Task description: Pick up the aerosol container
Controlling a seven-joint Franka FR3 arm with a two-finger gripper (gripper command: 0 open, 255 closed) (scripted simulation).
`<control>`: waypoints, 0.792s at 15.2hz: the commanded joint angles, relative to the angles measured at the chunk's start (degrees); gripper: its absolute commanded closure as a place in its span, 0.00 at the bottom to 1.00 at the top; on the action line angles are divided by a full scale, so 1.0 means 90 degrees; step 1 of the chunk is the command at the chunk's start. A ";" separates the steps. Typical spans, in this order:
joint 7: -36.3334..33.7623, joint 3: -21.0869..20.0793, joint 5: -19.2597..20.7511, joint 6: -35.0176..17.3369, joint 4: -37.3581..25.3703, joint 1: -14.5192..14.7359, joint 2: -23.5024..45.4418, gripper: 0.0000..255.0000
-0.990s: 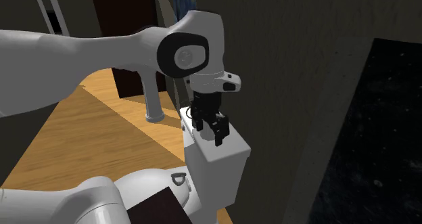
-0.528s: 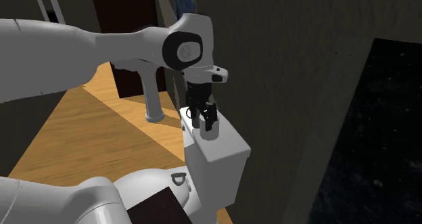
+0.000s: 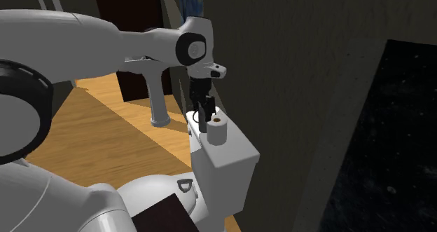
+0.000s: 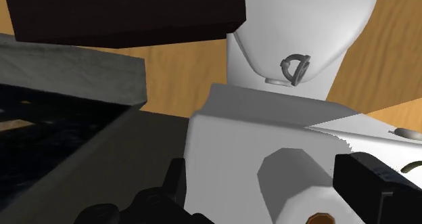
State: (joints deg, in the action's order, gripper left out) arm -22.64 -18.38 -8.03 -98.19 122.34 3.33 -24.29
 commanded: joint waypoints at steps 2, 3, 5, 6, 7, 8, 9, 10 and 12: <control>-0.0578 -0.0377 0.0013 -0.0118 -0.0518 0.0038 0.0634 0.00; -0.0761 -0.0490 0.0041 -0.0144 -0.0701 0.0050 0.0847 0.00; -0.1136 -0.0707 0.0130 -0.0184 -0.1092 0.0083 0.1293 0.00; -0.1327 -0.0814 0.0190 -0.0196 -0.1302 0.0102 0.1526 0.00; -0.1520 -0.0915 0.0263 -0.0202 -0.1520 0.0127 0.1766 0.00; -0.1716 -0.1010 0.0347 -0.0202 -0.1750 0.0162 0.2014 0.00; -0.1914 -0.1100 0.0442 -0.0195 -0.1989 0.0203 0.2269 0.00; -0.2112 -0.1183 0.0547 -0.0180 -0.2240 0.0253 0.2532 0.00; -0.2506 -0.1324 0.0786 -0.0122 -0.2781 0.0388 0.3078 0.00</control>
State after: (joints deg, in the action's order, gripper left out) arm -43.32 -29.67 -2.19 -99.63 100.16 6.32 0.57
